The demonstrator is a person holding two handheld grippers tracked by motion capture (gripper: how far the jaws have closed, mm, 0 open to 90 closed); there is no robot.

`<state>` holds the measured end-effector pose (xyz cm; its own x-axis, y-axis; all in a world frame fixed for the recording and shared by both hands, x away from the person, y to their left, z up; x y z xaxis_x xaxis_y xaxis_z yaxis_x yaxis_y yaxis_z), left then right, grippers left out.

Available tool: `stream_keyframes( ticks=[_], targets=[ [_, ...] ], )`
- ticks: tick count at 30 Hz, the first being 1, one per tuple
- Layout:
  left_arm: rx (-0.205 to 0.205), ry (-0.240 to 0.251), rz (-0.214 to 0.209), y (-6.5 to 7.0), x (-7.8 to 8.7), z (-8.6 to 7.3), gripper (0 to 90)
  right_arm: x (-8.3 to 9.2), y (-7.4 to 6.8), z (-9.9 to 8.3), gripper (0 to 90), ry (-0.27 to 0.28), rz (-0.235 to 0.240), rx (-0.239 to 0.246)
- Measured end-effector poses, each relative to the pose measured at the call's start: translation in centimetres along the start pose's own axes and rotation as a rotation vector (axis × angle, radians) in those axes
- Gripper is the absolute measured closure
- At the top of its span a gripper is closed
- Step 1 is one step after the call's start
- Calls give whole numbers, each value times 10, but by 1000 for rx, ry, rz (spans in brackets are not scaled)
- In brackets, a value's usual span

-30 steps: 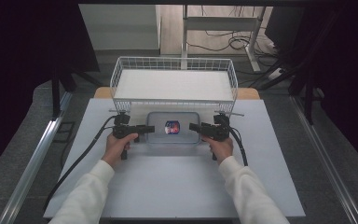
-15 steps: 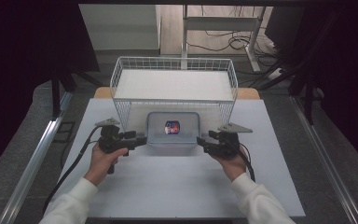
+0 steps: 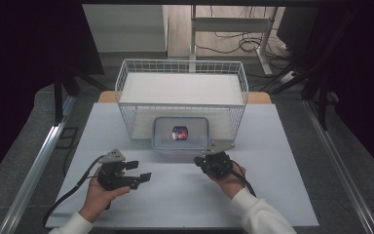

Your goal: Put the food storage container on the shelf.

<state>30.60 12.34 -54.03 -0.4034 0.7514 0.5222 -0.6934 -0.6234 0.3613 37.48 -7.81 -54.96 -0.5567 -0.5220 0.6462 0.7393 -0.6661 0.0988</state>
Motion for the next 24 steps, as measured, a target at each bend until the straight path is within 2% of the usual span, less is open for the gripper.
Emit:
stream_keyframes(
  ticks=[4, 6, 9, 11, 14, 18, 20, 21, 24],
  targets=[
    [3, 1, -6, 6, 4, -8, 261, -17, 1, 1, 889, -27, -18, 9],
    [-8, -10, 11, 7, 6, -14, 261, -26, 3, 1, 889, -43, -32, 15],
    [-19, -28, 20, 8, 8, -22, 261, -36, 1, 1, 889, -67, -26, -5],
    [-28, -40, 30, 8, 8, -24, 260, -44, 1, 2, 889, -77, -34, 9],
    [-33, -45, 29, 9, 7, -26, 261, -53, 1, 4, 889, -76, -44, 9],
    [-26, -50, 20, 9, 6, -26, 260, -62, -1, 9, 889, -67, -35, -21],
    [-32, -56, 29, 8, 7, -27, 260, -62, -3, 16, 890, -51, -23, -43],
    [-36, -56, 41, 7, 7, -27, 260, -62, -2, 19, 890, -44, -27, -37],
    [-34, -50, 41, 7, 9, -25, 260, -62, -2, 32, 890, -19, -30, -52]
  ],
)
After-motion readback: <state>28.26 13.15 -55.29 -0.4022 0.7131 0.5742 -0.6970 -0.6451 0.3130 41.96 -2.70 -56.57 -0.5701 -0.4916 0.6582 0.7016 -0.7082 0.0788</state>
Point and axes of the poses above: each handheld gripper's, and its own axes: x roughly backward along the jaws, z roughly out of its top, y roughly to its right, the point moved 10 cm from there along -x, roughly forward along the jaws, and after that the axes turned 7 degrees about -z, right-handed, at the moved point
